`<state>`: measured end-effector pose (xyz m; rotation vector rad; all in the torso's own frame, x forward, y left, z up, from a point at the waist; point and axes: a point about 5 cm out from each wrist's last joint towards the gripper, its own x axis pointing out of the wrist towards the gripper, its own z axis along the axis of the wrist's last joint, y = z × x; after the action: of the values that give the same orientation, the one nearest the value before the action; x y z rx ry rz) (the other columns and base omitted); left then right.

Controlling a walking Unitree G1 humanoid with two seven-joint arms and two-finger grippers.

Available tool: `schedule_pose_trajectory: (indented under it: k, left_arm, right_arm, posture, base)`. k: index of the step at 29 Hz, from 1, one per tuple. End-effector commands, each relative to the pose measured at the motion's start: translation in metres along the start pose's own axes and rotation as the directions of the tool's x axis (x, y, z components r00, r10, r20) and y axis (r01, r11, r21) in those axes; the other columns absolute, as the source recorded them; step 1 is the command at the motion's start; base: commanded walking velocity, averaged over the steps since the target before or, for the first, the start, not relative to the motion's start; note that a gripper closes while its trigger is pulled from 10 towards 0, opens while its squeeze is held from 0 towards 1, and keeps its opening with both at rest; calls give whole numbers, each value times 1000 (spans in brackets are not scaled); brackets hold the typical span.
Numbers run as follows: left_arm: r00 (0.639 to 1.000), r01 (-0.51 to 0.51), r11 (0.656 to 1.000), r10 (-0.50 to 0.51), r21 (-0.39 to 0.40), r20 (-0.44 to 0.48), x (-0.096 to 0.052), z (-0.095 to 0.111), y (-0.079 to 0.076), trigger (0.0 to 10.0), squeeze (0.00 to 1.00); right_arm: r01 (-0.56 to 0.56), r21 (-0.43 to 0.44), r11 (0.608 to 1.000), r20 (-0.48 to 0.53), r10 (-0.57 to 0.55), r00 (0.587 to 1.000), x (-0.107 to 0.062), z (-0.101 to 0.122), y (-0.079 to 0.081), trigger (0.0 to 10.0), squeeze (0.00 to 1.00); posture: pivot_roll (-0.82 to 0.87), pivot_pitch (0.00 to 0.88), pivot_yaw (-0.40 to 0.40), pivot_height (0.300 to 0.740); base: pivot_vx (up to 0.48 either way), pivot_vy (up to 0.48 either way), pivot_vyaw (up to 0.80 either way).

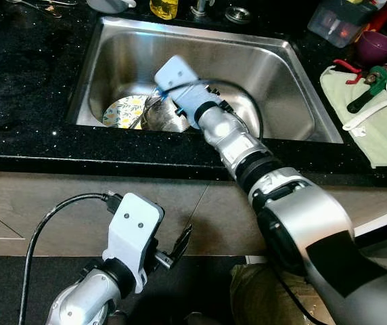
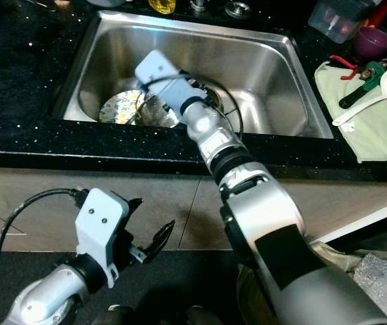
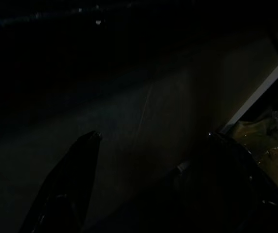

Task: Kitchen organization

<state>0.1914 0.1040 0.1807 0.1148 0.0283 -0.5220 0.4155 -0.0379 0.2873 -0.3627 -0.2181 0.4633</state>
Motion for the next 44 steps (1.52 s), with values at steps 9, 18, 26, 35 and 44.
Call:
schedule_pose_trajectory:
  k: [9,18,26,35,44]
  left_arm:
    - [999,33,999,-33,5,8,12,-2,5,10000,0]
    - [998,49,999,-49,5,40,22,0,5,10000,0]
    - [995,84,996,-82,-25,61,29,-2,15,10000,0]
    - [997,72,997,-71,23,-22,39,-27,26,10000,0]
    - [996,84,996,-83,16,-33,46,-39,28,10000,0]
  right_arm:
    - [-520,-211,828,-145,499,854,-17,-7,-7,10000,0]
    - [-648,76,758,371,582,724,-31,47,-27,10000,0]
    - [-671,297,679,653,368,662,-69,20,-29,10000,0]
    - [-264,624,735,434,-46,900,-97,-64,-59,10000,0]
    - [-116,752,649,338,-228,913,-139,-99,-77,10000,0]
  posture:
    - [125,101,-161,740]
    - [123,51,-156,740]
    - [115,0,-116,740]
    - [82,0,-68,740]
    - [74,0,-49,740]
  base:
    - [0,0,0]
    - [0,0,0]
    - [0,0,0]
    - [0,0,0]
    - [107,0,0]
